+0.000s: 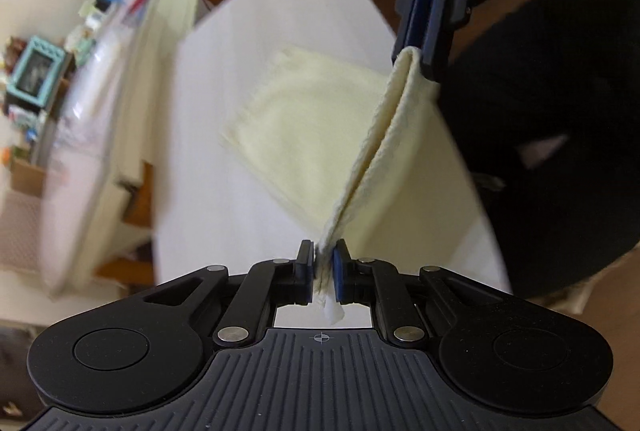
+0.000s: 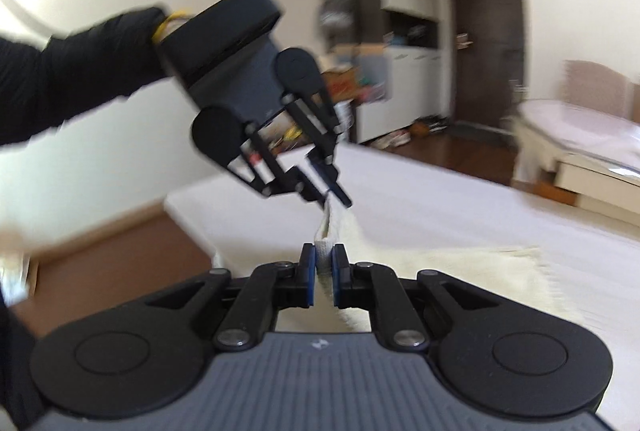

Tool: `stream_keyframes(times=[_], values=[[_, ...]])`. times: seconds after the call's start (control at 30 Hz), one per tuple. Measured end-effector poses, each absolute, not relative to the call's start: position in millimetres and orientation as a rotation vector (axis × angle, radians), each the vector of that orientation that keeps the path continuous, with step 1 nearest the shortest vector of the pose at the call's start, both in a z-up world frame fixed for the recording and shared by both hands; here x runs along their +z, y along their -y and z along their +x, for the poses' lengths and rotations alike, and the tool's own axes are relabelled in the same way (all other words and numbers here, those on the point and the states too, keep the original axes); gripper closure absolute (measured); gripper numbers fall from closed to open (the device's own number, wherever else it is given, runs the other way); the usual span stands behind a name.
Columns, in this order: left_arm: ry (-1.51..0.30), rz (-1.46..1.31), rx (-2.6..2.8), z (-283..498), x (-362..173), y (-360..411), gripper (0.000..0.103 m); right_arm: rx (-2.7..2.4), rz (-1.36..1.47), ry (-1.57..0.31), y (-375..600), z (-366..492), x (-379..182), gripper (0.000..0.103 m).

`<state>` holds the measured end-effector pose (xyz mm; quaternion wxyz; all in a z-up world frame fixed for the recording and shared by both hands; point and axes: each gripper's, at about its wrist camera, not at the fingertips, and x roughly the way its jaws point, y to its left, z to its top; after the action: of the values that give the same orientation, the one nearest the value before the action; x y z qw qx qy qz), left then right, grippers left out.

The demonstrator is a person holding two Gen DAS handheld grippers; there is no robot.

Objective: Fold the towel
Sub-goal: 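Grasp the towel edge with the left gripper while the right gripper grasps the adjacent edge, then hold the edge with the left gripper while the right gripper folds the towel over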

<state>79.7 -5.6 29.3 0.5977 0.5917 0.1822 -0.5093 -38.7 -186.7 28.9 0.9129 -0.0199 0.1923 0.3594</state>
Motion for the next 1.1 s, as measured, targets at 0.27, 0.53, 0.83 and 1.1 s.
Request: stream_keyframes(times=[0.27,0.53,0.83,1.1], values=[[-0.381,1.411,-1.190,129.5,21.5,84.1,0.091,0.508,0.196,-0.409,250.2,9.6,15.2,0.094],[-0.416,1.396,-1.236,155.3,2.4,120.6,0.091,0.451,0.254,-0.468,260.8,51.7,-4.0,0.094],[-0.460,1.398,-1.261,165.2,-10.0,129.5,0.090,0.445,0.283,-0.504,288.8,11.3,-15.7,0.093],[-0.468,1.395,-1.264,170.0,-14.2,131.6,0.089,0.444,0.278,-0.514,294.0,13.7,-22.4,0.093]])
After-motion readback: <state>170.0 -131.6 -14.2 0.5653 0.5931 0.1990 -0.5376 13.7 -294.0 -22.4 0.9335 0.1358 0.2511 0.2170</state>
